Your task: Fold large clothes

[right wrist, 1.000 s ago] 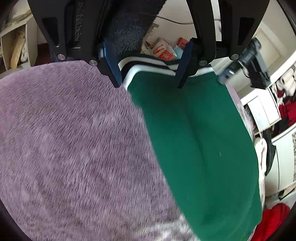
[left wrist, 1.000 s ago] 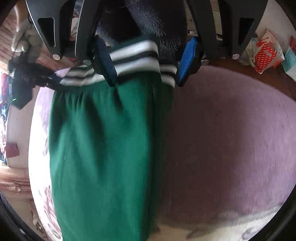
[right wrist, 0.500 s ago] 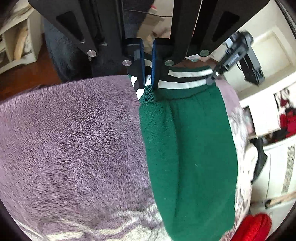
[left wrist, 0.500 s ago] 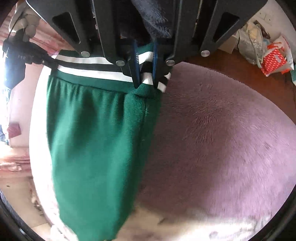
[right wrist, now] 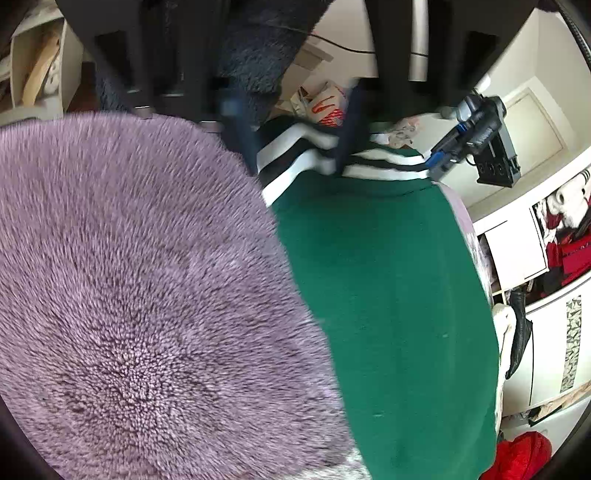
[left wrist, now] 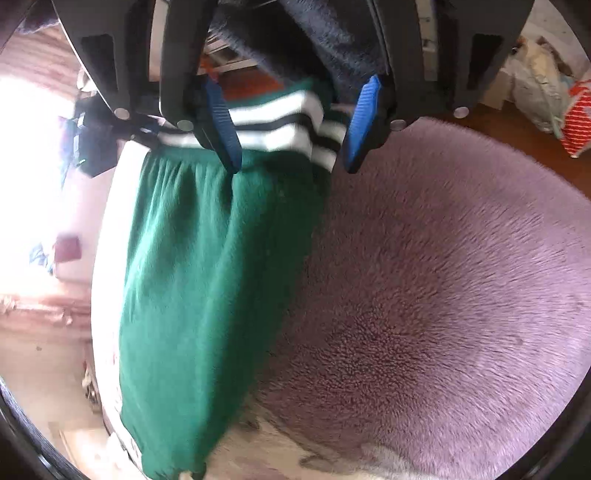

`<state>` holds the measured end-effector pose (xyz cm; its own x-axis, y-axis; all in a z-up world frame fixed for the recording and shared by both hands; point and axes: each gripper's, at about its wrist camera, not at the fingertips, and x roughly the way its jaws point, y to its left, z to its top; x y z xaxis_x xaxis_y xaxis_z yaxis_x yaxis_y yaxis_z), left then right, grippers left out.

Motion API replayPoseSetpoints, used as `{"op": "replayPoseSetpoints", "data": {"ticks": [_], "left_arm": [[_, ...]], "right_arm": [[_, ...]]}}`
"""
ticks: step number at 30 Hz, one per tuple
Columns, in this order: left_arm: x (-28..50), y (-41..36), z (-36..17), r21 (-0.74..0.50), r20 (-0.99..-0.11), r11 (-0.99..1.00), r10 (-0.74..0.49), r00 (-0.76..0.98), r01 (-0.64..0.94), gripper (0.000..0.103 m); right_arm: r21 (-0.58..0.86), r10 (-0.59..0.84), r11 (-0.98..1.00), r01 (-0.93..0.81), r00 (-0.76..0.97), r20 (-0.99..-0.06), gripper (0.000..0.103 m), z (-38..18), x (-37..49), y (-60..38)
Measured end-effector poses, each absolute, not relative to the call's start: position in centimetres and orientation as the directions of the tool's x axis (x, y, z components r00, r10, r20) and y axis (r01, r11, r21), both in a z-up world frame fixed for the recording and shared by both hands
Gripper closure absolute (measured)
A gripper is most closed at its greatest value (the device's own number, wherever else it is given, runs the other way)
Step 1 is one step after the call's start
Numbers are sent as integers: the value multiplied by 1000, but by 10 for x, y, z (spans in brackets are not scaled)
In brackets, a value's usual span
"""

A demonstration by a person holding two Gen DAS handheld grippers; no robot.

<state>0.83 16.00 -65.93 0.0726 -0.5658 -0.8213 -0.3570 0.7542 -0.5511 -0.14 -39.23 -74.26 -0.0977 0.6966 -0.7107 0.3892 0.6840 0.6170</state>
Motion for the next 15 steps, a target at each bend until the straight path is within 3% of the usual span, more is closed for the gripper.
{"op": "replayPoseSetpoints", "data": {"ticks": [8, 12, 14, 15], "left_arm": [[35, 135, -676, -586, -800, 741, -594, 87, -328, 38], [35, 132, -672, -595, -795, 738, -599, 95, -318, 37], [36, 129, -668, -590, -801, 745, -588, 110, -311, 37], [35, 127, -667, -587, -805, 749, -580, 125, -306, 38]], "right_arm": [[752, 851, 493, 437, -61, -522, 37, -795, 19, -395], [773, 874, 454, 443, -51, -484, 38, -804, 33, -387], [773, 875, 448, 449, -42, -483, 45, -806, 35, -377], [777, 881, 433, 458, -31, -473, 66, -806, 35, -376]]}}
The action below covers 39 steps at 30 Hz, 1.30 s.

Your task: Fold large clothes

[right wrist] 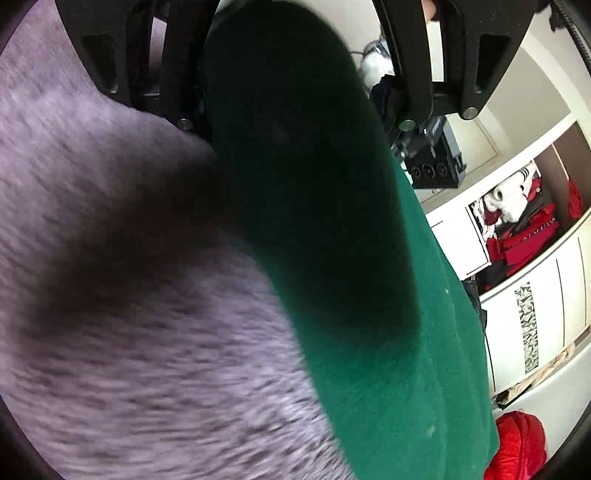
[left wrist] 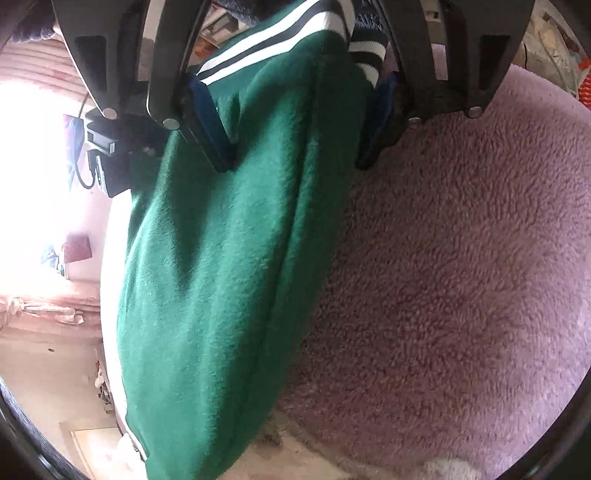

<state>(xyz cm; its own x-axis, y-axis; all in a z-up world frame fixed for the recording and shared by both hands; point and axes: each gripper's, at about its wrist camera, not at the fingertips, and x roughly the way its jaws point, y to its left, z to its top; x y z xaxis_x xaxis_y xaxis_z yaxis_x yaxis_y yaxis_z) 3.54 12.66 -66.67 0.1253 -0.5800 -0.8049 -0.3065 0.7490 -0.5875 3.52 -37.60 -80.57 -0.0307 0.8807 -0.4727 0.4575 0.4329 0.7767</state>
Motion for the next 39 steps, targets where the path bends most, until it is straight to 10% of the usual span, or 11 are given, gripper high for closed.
{"op": "replayPoseSetpoints", "data": {"ticks": [6, 17, 26, 39], "left_arm": [[27, 120, -634, -618, -786, 735, -584, 203, -278, 84], [-29, 112, -527, -668, -738, 658, -644, 200, -347, 85], [130, 111, -457, -684, -699, 712, -576, 423, -161, 85], [346, 97, -578, -544, -830, 833, -515, 217, -105, 84]], "right_arm": [[778, 902, 350, 522, 35, -429, 87, -792, 12, -381], [733, 922, 346, 586, -66, -382, 87, -704, -59, -387], [845, 911, 349, 405, 65, -408, 87, -614, 98, -411], [719, 807, 476, 507, 74, -586, 88, -675, 338, -441]]}}
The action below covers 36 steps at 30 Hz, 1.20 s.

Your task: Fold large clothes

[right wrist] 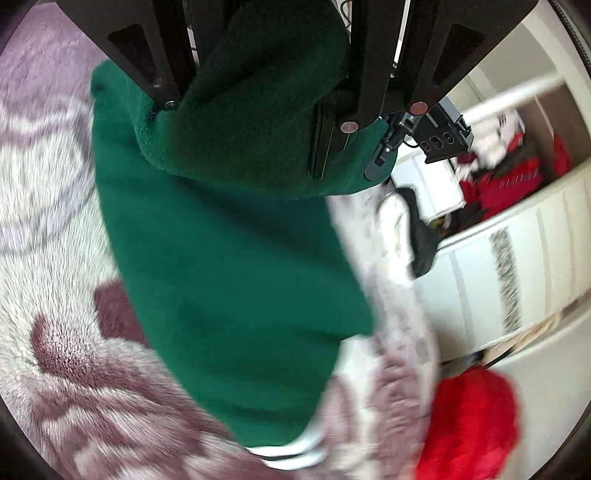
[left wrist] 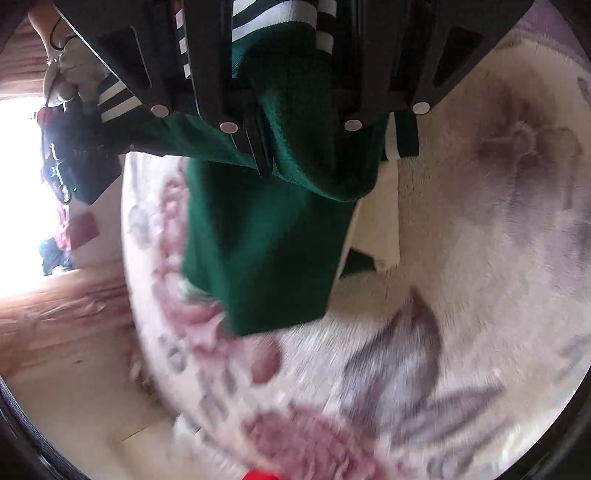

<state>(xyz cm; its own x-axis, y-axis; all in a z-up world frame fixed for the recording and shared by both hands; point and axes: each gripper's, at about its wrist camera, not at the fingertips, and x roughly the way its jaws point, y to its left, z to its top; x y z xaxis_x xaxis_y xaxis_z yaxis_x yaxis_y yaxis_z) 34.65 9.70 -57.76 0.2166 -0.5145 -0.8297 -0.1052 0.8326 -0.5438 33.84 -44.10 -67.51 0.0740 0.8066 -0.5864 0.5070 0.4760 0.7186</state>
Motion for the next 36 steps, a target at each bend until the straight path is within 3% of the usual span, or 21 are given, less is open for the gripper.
{"op": "replayPoseSetpoints", "data": {"ticks": [3, 8, 10, 11, 12, 14, 16, 18, 21, 25, 26, 29, 32, 36], "left_arm": [[350, 102, -573, -551, -832, 823, -529, 168, -137, 84], [344, 114, -532, -629, -776, 761, -602, 189, -157, 76], [348, 120, -529, -706, -708, 681, -676, 203, -195, 61], [354, 121, -529, -732, -681, 649, -699, 219, -207, 39], [359, 123, -529, -744, -669, 632, -702, 246, -219, 26], [372, 125, -526, -732, -680, 641, -673, 291, -229, 22], [382, 127, -526, -709, -703, 661, -634, 323, -247, 22], [389, 127, -523, -690, -719, 677, -602, 348, -254, 22], [395, 125, -523, -656, -746, 709, -559, 361, -258, 22], [385, 117, -519, -518, -833, 820, -419, 360, -244, 22], [377, 113, -520, -462, -860, 853, -365, 356, -244, 22], [344, 108, -530, -323, -912, 912, -229, 339, -254, 22], [320, 105, -572, -197, -961, 938, -128, 244, -287, 21], [306, 130, -628, -248, -961, 874, -170, 216, -417, 0]], "right_arm": [[695, 819, 462, 552, 36, -573, 87, -691, 345, -444], [741, 871, 418, 526, -1, -490, 82, -668, 352, -446], [760, 893, 383, 526, 1, -450, 73, -658, 362, -451], [765, 899, 369, 528, 6, -438, 69, -655, 363, -455], [766, 904, 357, 535, 11, -428, 62, -654, 367, -460], [760, 911, 341, 553, 6, -413, 55, -655, 374, -470], [770, 927, 294, 566, 26, -374, 31, -655, 384, -474], [770, 927, 286, 570, 39, -373, 24, -652, 393, -476], [813, 920, 286, 508, 92, -382, 24, -634, 409, -482], [824, 859, 399, 402, 150, -489, 23, -606, 415, -508], [786, 801, 512, 347, 138, -583, 23, -598, 410, -514], [667, 670, 714, 213, 72, -739, 17, -600, 392, -519], [616, 621, 781, 107, -16, -784, 16, -629, 372, -513], [579, 575, 814, -52, -77, -815, 16, -672, 374, -493]]}}
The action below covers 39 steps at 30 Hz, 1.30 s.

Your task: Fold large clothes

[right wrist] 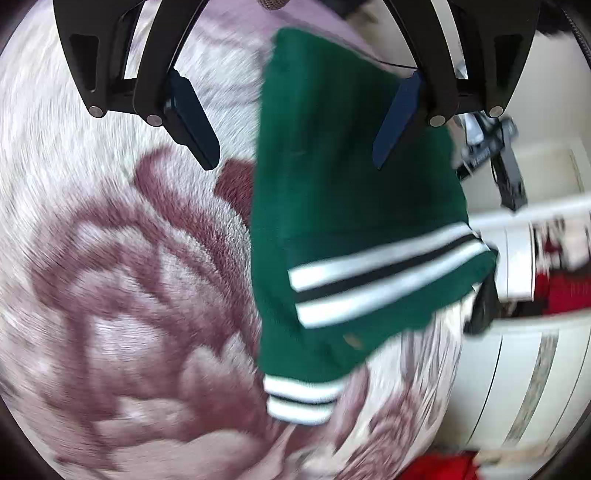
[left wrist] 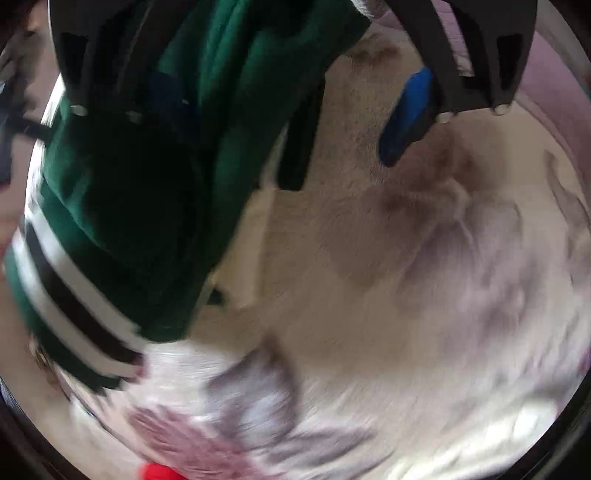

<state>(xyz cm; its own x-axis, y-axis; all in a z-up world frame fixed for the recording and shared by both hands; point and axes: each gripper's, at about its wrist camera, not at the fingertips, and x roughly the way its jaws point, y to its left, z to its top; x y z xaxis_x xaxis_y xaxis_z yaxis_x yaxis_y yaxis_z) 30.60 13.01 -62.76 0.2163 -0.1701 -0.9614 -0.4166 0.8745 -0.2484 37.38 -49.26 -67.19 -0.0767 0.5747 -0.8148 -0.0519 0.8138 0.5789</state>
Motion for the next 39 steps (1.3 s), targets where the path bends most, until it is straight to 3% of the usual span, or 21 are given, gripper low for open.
{"op": "replayPoseSetpoints", "data": {"ticks": [2, 8, 12, 13, 15, 16, 18, 23, 27, 29, 31, 35, 37, 39], "left_arm": [[307, 141, -632, -298, -949, 840, -210, 236, -454, 0], [305, 137, -615, -252, -954, 874, -154, 256, -415, 1], [295, 143, -614, -278, -944, 858, -162, 287, -431, 1], [291, 147, -614, -284, -942, 849, -162, 293, -445, 1], [285, 148, -611, -279, -943, 841, -148, 297, -465, 1], [284, 147, -608, -278, -942, 836, -140, 305, -474, 1], [277, 148, -601, -271, -942, 832, -125, 312, -484, 1], [248, 157, -580, -238, -947, 832, -84, 311, -501, 1], [213, 177, -562, -185, -953, 828, -20, 302, -529, 1], [195, 187, -560, -142, -958, 827, 24, 286, -544, 1], [173, 196, -569, -88, -965, 826, 68, 254, -557, 1], [141, 204, -611, -21, -978, 813, 105, 182, -581, 1], [131, 200, -638, 31, -980, 822, 137, 145, -569, 1], [127, 197, -668, 43, -984, 822, 134, 120, -568, 1]], "right_arm": [[637, 628, 766, -84, -113, -770, 15, -695, 385, -481], [788, 766, 603, -122, -188, -615, 0, -731, 429, -456], [781, 763, 597, -180, -173, -623, 0, -727, 432, -441], [784, 771, 597, -169, -151, -619, 6, -725, 429, -441], [808, 801, 574, -135, -111, -588, 36, -717, 421, -445], [812, 809, 573, -113, -83, -583, 46, -712, 417, -447], [839, 839, 544, 11, 8, -544, 59, -704, 404, -455], [868, 880, 243, 434, 277, -385, 64, -718, 334, -494], [803, 820, -12, 596, 466, -333, 65, -724, 253, -515], [736, 765, -149, 661, 548, -338, 65, -723, 192, -516], [695, 765, -155, 702, 530, -365, 64, -722, 144, -509], [617, 846, 187, 764, 194, -497, 52, -731, 101, -497], [605, 828, 305, 736, 109, -550, 43, -725, 101, -509], [596, 768, 438, 673, 65, -637, 40, -707, 112, -524]]}}
